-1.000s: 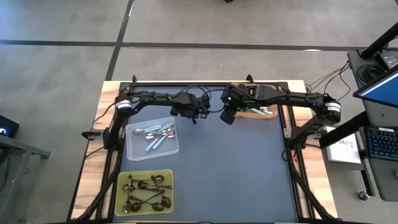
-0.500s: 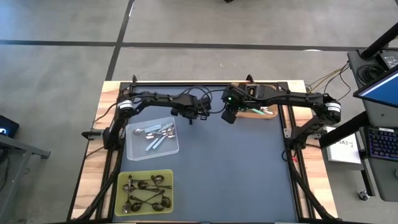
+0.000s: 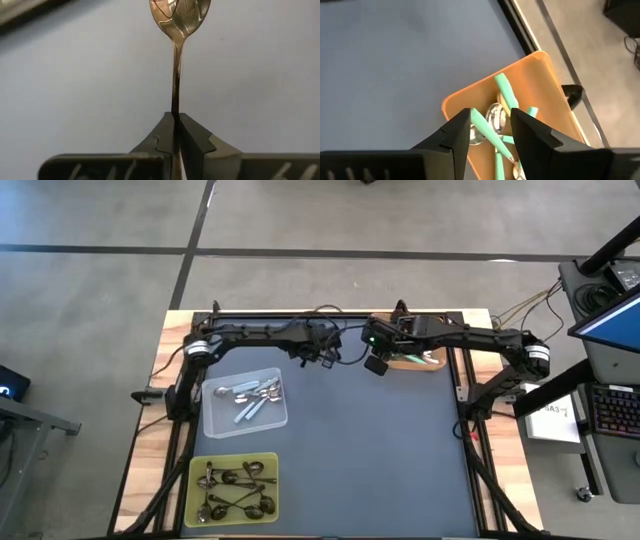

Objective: Sort silverware by color (type)
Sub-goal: Adjust the white bin

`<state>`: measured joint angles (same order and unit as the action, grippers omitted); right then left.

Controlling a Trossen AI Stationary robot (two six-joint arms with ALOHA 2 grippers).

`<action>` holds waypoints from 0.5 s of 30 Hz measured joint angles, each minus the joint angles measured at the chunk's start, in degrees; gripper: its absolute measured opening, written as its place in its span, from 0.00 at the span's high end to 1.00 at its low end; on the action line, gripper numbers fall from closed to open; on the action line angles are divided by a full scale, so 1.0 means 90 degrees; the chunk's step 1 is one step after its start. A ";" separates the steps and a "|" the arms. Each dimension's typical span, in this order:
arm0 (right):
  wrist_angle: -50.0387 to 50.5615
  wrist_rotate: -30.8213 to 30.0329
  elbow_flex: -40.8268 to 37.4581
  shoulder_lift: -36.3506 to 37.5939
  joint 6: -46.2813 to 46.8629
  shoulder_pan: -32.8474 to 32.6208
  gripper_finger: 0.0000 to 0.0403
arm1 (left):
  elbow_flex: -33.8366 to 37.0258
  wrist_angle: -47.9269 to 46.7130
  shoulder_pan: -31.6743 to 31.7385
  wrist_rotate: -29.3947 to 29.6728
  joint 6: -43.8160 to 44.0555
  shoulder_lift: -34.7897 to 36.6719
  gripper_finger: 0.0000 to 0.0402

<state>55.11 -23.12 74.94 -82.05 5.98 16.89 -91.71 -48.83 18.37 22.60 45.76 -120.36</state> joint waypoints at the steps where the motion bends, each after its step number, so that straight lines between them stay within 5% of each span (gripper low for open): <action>1: 0.0001 -0.0007 0.0000 0.0036 0.0026 0.0006 0.67 | -0.0027 -0.0037 0.0000 0.0036 -0.0069 0.0045 1.00; 15: -0.0010 -0.0155 0.0000 0.1017 0.0165 0.0252 0.67 | 0.0065 -0.0103 -0.0814 0.0077 -0.2643 0.1032 1.00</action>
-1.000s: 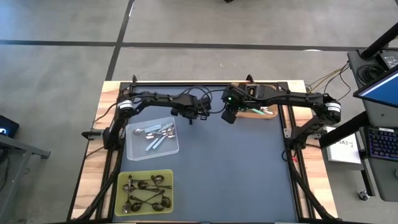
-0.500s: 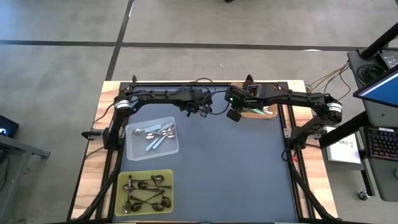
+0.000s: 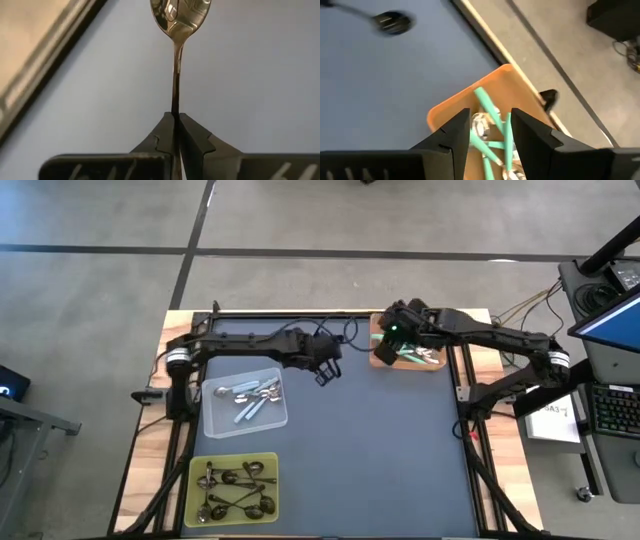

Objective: Sort silverware by color (type)
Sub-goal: Adjust the white bin, then put the black spoon into the yellow bin

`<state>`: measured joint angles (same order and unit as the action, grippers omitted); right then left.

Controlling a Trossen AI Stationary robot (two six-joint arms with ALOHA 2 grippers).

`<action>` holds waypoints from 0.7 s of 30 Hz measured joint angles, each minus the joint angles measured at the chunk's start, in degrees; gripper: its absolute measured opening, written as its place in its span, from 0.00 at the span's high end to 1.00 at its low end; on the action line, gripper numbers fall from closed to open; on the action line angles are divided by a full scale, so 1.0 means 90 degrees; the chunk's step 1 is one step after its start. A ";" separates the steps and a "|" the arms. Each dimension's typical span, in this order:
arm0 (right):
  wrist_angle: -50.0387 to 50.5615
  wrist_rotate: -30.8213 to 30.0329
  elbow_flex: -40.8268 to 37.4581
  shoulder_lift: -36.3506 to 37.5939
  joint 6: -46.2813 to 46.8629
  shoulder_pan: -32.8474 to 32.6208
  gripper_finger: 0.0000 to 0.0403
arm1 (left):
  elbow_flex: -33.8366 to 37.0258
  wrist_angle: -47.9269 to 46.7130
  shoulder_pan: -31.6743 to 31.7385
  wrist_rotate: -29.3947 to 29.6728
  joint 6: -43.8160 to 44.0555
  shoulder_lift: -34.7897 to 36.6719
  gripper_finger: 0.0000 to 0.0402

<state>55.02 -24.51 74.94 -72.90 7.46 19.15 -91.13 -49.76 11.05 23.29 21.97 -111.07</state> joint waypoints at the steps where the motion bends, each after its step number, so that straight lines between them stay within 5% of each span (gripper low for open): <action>1: -0.0002 -0.0056 0.0000 0.0076 0.0001 0.0049 0.66 | -0.0003 0.0010 -0.0087 0.0001 -0.0180 0.0115 1.00; 9: 0.0079 -0.0297 -0.0081 0.0522 -0.0245 0.0401 0.68 | 0.0055 -0.0409 -0.0876 -0.0327 -0.1264 0.1279 0.99; 16: 0.0044 -0.0260 -0.0459 0.0996 -0.0208 0.0389 0.70 | 0.0547 -0.0611 -0.1870 -0.0661 -0.0670 0.2708 1.00; 21: 0.0039 -0.0252 -0.0718 0.1391 0.0027 0.0389 0.71 | 0.1044 -0.0039 -0.2007 -0.0622 -0.0692 0.2893 1.00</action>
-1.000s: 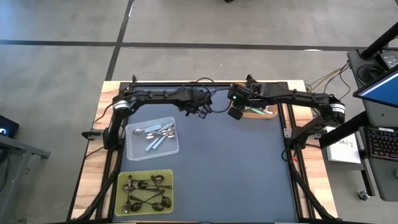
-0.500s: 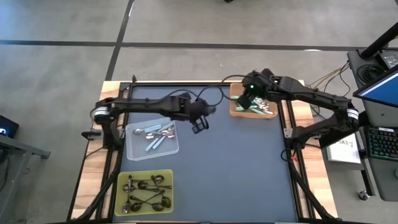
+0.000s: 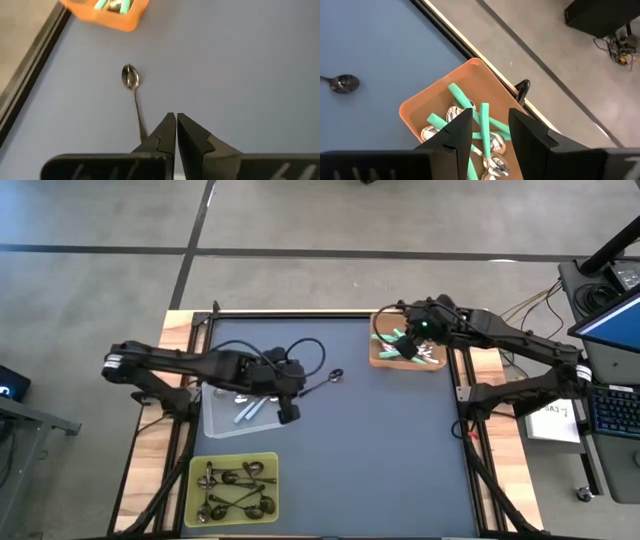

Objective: Sort silverware by color (type)
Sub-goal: Put the black spoon into the yellow bin

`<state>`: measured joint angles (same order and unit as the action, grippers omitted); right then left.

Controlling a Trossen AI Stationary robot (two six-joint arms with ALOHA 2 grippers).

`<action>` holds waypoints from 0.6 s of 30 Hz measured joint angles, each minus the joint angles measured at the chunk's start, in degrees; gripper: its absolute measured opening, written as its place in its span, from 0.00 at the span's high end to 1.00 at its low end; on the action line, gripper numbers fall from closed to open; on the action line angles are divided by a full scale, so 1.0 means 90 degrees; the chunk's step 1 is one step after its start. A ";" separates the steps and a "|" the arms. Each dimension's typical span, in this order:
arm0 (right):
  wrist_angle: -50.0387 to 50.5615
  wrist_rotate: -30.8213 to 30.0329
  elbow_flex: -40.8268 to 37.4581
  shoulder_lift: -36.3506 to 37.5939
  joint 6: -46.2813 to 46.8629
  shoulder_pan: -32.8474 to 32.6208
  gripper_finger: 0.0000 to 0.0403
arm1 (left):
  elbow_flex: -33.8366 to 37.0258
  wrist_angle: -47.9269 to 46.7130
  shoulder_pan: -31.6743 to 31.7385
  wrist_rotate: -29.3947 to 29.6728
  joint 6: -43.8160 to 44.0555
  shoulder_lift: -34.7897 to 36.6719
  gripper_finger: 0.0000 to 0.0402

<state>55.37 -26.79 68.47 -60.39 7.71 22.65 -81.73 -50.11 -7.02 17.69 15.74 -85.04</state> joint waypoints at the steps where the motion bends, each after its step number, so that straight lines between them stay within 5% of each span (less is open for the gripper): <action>1: -0.0014 0.0000 -0.0035 0.0064 0.0059 0.0000 0.70 | 0.0112 0.0233 0.0031 0.0002 -0.0123 -0.0011 1.00; 10: -0.0014 0.0014 -0.0293 0.0469 0.0650 0.0000 0.68 | 0.1213 0.1113 0.0452 0.0023 0.0018 -0.0622 0.99; 18: -0.0050 0.0023 -0.0449 0.0313 0.0645 0.0000 0.68 | 0.1435 0.1924 0.0945 -0.0381 -0.0042 -0.1882 0.88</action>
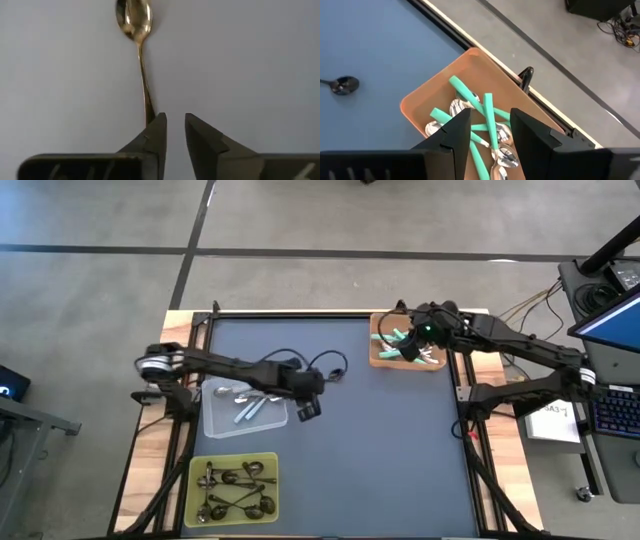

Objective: Sort silverware by color (type)
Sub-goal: Put the black spoon into the yellow bin

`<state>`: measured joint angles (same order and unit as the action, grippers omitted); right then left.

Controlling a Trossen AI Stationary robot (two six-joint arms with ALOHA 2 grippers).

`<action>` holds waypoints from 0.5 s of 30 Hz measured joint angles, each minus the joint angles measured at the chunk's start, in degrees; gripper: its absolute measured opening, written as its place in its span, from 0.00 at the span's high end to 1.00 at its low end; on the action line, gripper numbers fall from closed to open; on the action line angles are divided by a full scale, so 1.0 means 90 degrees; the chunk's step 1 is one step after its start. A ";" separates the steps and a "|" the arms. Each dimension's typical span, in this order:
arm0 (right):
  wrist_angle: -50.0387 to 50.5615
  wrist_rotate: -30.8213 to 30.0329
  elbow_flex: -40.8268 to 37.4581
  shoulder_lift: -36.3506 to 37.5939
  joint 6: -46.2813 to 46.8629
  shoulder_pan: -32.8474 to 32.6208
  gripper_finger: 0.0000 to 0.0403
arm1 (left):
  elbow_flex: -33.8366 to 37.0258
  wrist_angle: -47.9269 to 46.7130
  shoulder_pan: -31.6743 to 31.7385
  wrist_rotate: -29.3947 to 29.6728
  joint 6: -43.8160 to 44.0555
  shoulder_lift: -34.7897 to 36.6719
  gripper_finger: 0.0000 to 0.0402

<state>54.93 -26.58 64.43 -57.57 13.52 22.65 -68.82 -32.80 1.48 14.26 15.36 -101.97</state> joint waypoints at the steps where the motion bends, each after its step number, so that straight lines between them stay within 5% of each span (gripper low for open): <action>1: 0.0013 0.0001 -0.0029 -0.0019 -0.0003 0.0000 0.68 | -0.0078 0.0000 0.0039 -0.0033 -0.0008 -0.0193 0.86; 15: 0.0183 -0.0004 -0.0304 -0.0065 0.0000 0.0000 0.67 | -0.1180 -0.0003 0.0084 0.0449 -0.0307 -0.1915 0.71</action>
<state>56.58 -26.61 61.69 -58.15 13.52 22.65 -79.44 -32.82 2.24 18.30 12.59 -119.20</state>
